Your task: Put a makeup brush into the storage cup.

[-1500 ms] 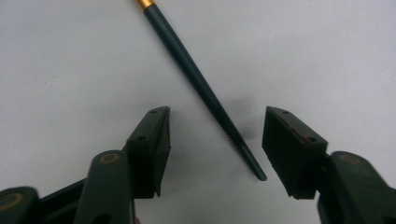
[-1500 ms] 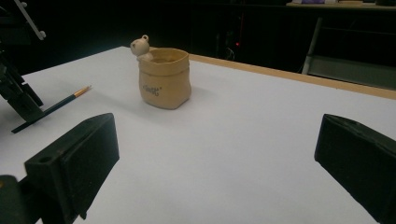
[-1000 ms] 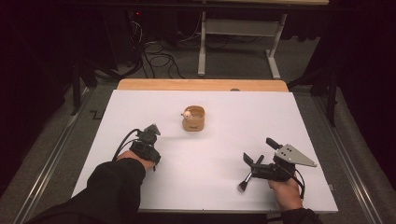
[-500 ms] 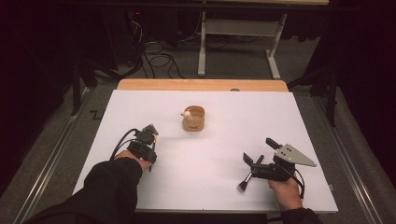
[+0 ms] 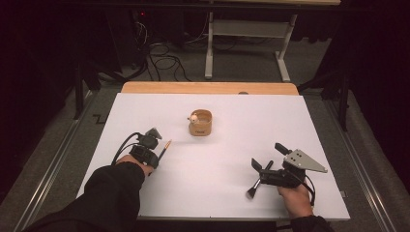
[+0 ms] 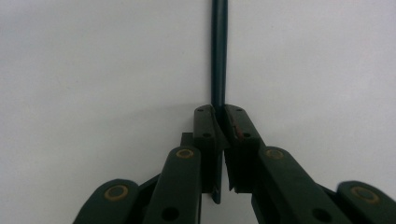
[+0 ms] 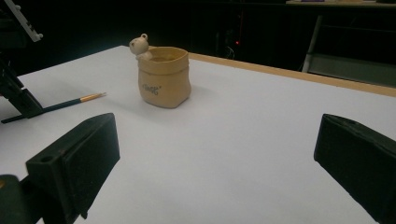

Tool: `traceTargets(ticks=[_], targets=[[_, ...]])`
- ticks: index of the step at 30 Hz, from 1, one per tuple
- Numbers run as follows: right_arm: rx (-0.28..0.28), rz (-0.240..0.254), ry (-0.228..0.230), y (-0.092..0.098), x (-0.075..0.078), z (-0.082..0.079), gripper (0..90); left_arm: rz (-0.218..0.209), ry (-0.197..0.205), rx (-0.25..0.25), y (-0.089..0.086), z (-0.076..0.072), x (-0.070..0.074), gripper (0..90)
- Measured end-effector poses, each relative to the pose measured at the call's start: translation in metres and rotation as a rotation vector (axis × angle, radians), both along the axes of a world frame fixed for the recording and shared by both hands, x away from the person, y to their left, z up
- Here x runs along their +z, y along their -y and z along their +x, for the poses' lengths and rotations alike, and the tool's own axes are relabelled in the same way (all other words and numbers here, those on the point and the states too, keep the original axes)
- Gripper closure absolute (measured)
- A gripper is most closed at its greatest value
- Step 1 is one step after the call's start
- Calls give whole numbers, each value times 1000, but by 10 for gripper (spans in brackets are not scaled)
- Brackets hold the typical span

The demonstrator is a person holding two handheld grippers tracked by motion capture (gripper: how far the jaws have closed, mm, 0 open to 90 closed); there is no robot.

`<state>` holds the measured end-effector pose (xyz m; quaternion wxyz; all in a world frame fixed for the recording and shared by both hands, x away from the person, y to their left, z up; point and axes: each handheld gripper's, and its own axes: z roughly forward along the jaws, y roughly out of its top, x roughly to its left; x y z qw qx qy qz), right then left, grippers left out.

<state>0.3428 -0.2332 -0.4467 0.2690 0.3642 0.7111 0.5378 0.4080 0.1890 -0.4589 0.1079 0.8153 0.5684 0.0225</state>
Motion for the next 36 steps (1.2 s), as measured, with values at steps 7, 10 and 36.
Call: traceTargets(ticks=[7, 10, 36], targets=[[1, -1, 0, 0, 0, 0, 8, -11, -2, -17, -2, 1, 0, 840], [2, -4, 0, 0, 0, 0, 9, -8, 0, -36, -2, 0, 0, 839], [-3, -5, -4, 0, 0, 0, 10, -2, 10, -101, -3, -2, 2, 848]])
